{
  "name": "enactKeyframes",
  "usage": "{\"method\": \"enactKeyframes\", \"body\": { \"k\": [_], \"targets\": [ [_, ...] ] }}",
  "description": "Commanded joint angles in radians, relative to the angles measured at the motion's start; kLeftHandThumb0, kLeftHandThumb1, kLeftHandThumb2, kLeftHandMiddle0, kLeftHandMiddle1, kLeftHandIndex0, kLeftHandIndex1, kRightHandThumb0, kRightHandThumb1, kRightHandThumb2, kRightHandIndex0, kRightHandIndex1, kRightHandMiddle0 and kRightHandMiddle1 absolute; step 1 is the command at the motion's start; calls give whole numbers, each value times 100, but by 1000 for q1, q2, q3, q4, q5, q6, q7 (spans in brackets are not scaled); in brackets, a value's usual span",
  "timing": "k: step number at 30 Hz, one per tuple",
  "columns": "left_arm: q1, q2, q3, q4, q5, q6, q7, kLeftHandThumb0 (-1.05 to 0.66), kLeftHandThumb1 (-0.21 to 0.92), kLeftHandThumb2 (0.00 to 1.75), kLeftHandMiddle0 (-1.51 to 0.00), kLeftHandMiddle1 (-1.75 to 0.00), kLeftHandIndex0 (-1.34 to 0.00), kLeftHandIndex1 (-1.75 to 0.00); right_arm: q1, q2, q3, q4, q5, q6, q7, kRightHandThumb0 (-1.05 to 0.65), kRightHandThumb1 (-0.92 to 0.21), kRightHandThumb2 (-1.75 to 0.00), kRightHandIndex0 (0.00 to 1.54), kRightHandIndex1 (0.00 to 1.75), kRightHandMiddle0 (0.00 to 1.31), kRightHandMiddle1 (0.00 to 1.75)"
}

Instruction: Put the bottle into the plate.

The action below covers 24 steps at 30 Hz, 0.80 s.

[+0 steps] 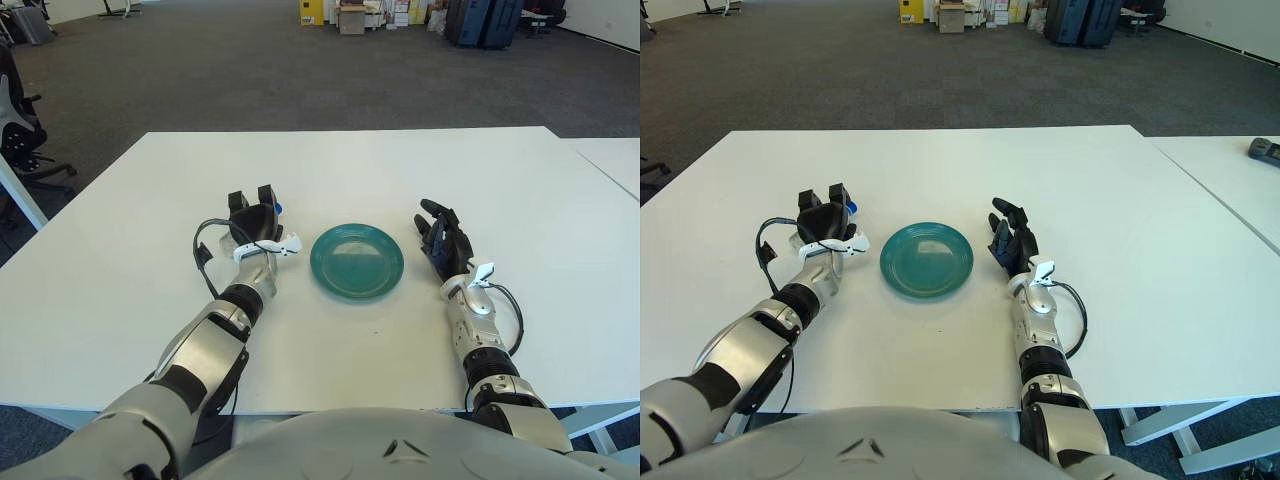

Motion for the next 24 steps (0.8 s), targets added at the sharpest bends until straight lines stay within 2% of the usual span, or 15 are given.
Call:
{"method": "enactKeyframes", "body": {
  "k": [1, 11, 13, 16, 20, 24],
  "targets": [
    [31, 15, 3, -7, -22, -49, -31, -45, 36, 126, -110, -175, -57, -175, 40, 9, -8, 24, 17, 21, 2, -83, -92, -98, 34, 1, 2, 88],
    [53, 52, 12, -37, -40, -183, 0, -44, 38, 123, -112, -175, -55, -175, 41, 14, -5, 21, 16, 14, 5, -83, -92, -99, 36, 2, 3, 89],
    [55, 76, 16, -69, -38, -212, 4, -44, 38, 123, -112, -175, -55, -175, 41, 15, -5, 20, 16, 15, 5, -83, -92, -99, 37, 2, 4, 89],
    [61, 113, 30, -153, -40, -234, -17, -44, 38, 123, -113, -175, -55, -175, 40, 14, -4, 20, 16, 16, 6, -83, -92, -100, 37, 2, 4, 89],
    [97, 158, 58, -368, -42, -224, -84, -44, 38, 123, -113, -175, -55, -175, 38, 15, -3, 20, 14, 18, 6, -83, -92, -100, 36, 2, 3, 88],
    [131, 172, 64, -480, -34, -236, -114, -44, 38, 123, -114, -175, -55, -175, 35, 16, -1, 23, 13, 21, 6, -83, -92, -101, 36, 1, 2, 88]
  ]
}}
